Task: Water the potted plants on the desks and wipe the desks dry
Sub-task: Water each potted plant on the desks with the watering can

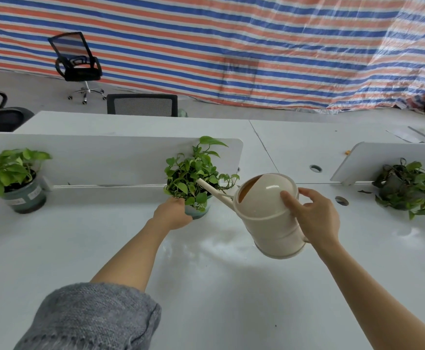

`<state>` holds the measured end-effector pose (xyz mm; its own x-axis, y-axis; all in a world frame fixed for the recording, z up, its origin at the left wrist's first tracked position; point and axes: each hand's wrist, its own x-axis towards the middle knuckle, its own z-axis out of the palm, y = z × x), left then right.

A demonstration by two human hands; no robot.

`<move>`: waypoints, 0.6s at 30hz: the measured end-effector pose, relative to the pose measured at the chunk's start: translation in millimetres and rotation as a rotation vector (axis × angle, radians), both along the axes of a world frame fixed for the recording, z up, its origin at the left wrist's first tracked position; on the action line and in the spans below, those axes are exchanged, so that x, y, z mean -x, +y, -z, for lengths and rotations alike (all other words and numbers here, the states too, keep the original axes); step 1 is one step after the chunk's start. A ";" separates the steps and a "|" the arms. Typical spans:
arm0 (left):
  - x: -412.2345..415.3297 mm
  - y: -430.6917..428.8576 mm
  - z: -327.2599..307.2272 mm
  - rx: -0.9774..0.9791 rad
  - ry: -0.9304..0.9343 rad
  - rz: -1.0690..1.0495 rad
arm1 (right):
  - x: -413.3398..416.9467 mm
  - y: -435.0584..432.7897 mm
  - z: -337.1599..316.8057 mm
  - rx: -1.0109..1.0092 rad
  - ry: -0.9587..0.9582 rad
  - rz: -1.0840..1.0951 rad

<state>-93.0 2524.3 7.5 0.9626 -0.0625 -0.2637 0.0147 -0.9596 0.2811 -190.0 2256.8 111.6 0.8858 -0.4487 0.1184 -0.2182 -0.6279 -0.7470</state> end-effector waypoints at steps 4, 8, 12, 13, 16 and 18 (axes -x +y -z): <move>-1.1 -1.3 -1.3 -0.009 0.022 -0.001 | 4.9 -14.3 6.9 -0.007 0.006 0.036; -0.6 -3.2 -2.1 -0.014 0.042 0.002 | 5.4 -23.7 16.1 -0.038 -0.001 0.080; 0.5 -4.7 -2.5 -0.019 0.066 -0.002 | 6.6 -33.0 25.7 -0.099 -0.030 0.126; 0.7 -5.0 -2.5 -0.017 0.070 -0.006 | 7.6 -36.8 29.6 -0.132 -0.043 0.138; 1.9 -4.6 -0.5 0.009 0.075 -0.017 | 9.7 -53.3 49.0 -0.292 -0.099 0.197; 2.6 -3.7 0.9 0.017 0.067 -0.013 | 11.9 -63.7 63.0 -0.386 -0.087 0.246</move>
